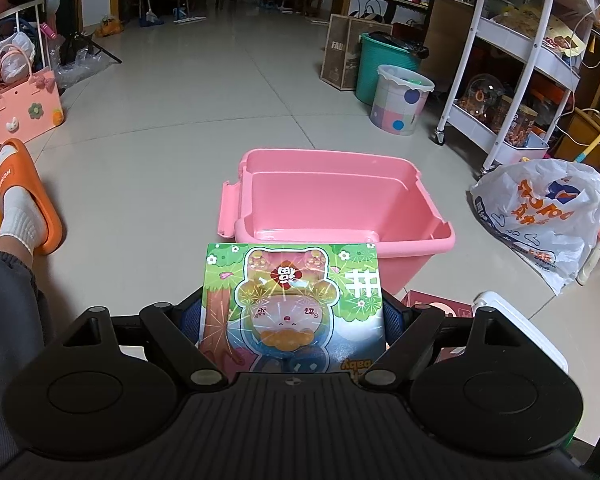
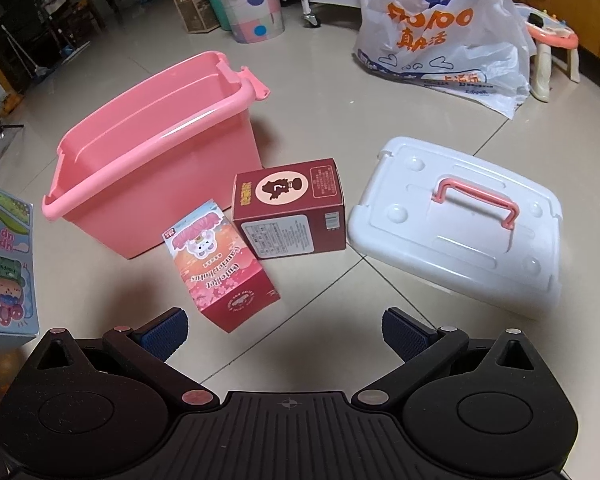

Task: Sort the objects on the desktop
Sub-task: 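Lift the green box off the floor with the left tool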

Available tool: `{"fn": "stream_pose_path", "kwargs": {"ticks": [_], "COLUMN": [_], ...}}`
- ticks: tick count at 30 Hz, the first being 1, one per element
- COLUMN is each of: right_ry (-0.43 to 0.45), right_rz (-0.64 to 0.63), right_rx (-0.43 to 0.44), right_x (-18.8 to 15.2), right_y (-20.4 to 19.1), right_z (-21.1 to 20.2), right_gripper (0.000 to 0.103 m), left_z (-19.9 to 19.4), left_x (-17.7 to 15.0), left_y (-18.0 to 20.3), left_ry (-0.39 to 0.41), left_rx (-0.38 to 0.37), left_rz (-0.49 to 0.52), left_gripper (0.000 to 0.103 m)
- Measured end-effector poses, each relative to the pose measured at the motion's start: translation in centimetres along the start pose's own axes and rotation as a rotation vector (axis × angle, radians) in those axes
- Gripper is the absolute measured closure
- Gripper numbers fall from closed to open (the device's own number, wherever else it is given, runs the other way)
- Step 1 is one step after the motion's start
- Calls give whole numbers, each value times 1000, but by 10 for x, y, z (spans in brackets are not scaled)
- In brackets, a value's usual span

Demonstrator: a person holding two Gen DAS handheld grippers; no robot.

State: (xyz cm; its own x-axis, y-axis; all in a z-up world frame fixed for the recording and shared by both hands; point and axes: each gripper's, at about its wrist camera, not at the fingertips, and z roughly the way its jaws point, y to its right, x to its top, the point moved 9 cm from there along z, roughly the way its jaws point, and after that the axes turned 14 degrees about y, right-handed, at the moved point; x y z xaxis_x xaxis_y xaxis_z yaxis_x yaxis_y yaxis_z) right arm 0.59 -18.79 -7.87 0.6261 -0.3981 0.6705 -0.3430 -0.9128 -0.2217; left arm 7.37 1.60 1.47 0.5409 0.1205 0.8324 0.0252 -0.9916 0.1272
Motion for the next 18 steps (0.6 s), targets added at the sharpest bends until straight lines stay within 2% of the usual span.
{"fn": "stream_pose_path", "kwargs": {"ticks": [18], "right_ry": [-12], "right_rz": [-11], "right_rx": [6], "right_x": [-3], "right_y": [-2], "right_z": [1], "right_gripper": [0], "left_z": [-2], "left_x": [4], "left_y": [1], "left_ry": [4], "left_rx": [-13], "left_rz": [-29], "left_gripper": [20]}}
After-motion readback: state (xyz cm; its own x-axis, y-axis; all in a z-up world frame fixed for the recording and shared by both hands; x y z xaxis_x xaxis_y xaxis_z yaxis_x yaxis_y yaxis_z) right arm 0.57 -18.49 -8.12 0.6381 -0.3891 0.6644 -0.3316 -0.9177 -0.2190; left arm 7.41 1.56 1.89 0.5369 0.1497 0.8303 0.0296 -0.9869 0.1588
